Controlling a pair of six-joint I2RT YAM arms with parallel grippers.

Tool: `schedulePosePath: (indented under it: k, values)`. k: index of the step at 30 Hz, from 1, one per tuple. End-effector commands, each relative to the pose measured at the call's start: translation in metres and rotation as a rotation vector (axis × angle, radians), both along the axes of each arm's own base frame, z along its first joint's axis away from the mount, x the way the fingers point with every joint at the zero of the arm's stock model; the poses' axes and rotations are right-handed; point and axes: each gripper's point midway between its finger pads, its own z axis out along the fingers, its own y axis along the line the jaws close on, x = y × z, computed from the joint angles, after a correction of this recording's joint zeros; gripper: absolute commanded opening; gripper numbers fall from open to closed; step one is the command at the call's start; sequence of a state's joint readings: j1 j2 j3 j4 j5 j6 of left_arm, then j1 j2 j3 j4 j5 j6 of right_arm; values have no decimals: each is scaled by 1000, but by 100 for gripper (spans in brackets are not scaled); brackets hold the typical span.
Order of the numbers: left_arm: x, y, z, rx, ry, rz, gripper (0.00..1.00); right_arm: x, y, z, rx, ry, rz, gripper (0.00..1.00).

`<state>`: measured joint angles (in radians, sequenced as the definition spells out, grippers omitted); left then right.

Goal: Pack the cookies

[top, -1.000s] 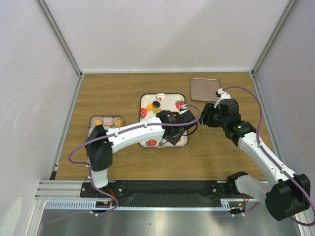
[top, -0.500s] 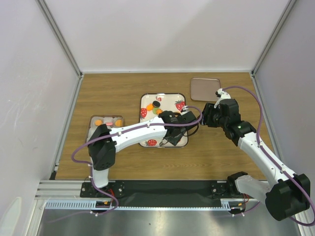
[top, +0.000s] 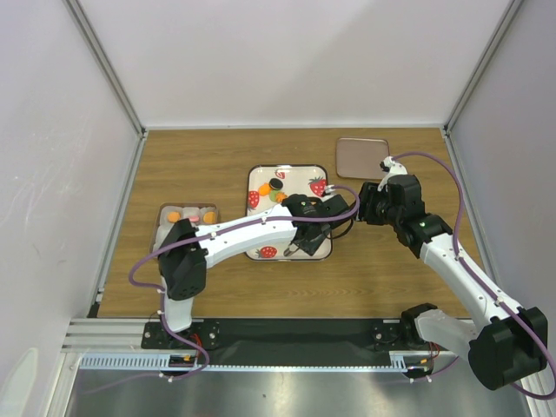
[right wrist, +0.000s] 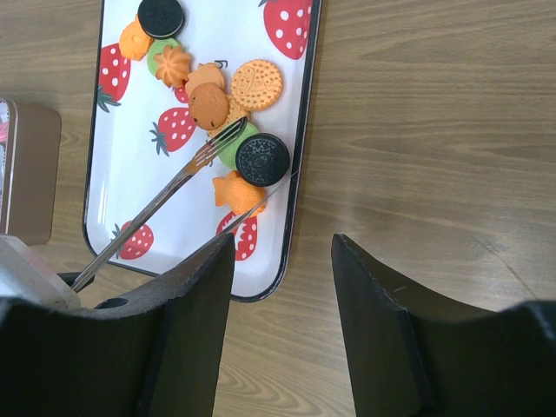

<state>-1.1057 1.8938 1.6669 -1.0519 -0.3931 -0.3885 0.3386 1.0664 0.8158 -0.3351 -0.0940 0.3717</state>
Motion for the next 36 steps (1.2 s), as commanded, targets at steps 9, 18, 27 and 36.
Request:
schedulePosePath:
  k: [9, 18, 27, 36]
  values:
    - [10, -6, 9, -14, -39, -9, 50, 3, 1, 7, -6, -30, 8, 54]
    - [12, -4, 6, -18, -36, -3, 50, 3, 1, 7, -5, -29, 10, 54]
    - [10, -1, 1, -22, -19, 5, 49, 3, 1, 7, -5, -29, 10, 54]
    - [10, 6, -2, -18, -14, 15, 49, 3, 2, 7, -4, -29, 12, 54]
